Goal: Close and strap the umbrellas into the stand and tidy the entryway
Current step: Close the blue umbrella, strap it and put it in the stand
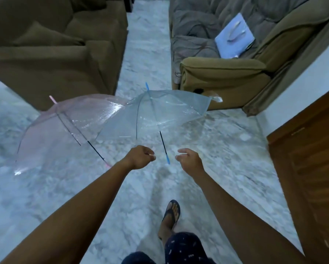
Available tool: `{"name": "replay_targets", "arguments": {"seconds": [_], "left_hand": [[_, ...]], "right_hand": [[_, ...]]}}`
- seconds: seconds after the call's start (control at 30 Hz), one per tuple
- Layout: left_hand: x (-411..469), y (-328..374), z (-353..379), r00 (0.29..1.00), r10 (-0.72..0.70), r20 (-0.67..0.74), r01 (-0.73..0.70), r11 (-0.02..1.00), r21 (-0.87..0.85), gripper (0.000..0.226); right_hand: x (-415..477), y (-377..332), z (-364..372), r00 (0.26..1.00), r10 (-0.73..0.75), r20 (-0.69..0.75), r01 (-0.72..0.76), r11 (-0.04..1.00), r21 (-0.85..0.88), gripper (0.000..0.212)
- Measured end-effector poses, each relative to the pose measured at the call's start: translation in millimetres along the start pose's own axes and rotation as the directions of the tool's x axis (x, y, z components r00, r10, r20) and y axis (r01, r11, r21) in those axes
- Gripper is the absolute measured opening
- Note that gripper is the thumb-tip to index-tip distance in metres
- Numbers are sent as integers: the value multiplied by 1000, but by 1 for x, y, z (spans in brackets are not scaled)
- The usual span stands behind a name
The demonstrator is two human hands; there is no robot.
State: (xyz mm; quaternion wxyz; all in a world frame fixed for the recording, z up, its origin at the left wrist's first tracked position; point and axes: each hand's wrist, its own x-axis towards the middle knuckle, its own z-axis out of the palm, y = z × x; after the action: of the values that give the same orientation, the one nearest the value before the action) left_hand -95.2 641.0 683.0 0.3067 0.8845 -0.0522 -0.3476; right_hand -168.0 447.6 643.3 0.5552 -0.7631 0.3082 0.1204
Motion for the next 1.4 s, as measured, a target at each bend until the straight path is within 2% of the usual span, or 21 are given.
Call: {"name": "replay_targets", "arguments": {"seconds": [0.07,0.17,0.33,0.43,0.53,0.63,0.8,0.9,0.97,1.0,1.17,1.27,1.4], "left_hand": [[32,-5,-1,999,-36,13,37,998,-49,37],[80,-19,13,994,-100,43,105,986,-131,37],[205,-77,75,985,-173,-14,162,945,-285,33],[299,-124,125,993,-116,-36,96,933,-346,33],[391,-171,172,995,-79,-55,49,908,-417,42],[473,-207,206,992,-38,-118,-21,887,-461,46],[578,-238,226,969,15,-245,-151,825,-545,49],[615,-243,224,962,50,-268,-227,691,-687,47],[626,-240,219,971,49,-234,-219,576,-788,42],[625,-238,216,972,58,-226,-220,553,-804,40],[557,-215,188,981,57,-186,-181,614,-768,25],[488,-182,161,995,65,-71,-97,650,-754,21],[401,-123,126,994,82,67,-6,676,-737,22]], "right_hand": [[31,-9,3,999,28,25,-27,998,-52,29],[80,-6,16,995,95,32,-94,995,-41,28],[200,66,60,990,125,63,-125,992,-1,25],[288,130,90,995,89,35,-89,996,6,23],[381,192,121,1000,16,4,-16,1000,18,21],[462,232,151,999,-40,16,40,999,35,22],[565,242,193,979,-194,63,195,981,-4,29],[600,222,212,951,-289,107,291,957,2,35],[606,201,219,935,-335,118,334,942,29,37],[605,190,220,929,-345,131,342,939,46,37],[549,144,212,930,-286,232,280,958,60,26],[491,114,182,938,-234,257,243,970,-5,19],[413,65,131,939,-194,284,226,970,-86,19]]}}
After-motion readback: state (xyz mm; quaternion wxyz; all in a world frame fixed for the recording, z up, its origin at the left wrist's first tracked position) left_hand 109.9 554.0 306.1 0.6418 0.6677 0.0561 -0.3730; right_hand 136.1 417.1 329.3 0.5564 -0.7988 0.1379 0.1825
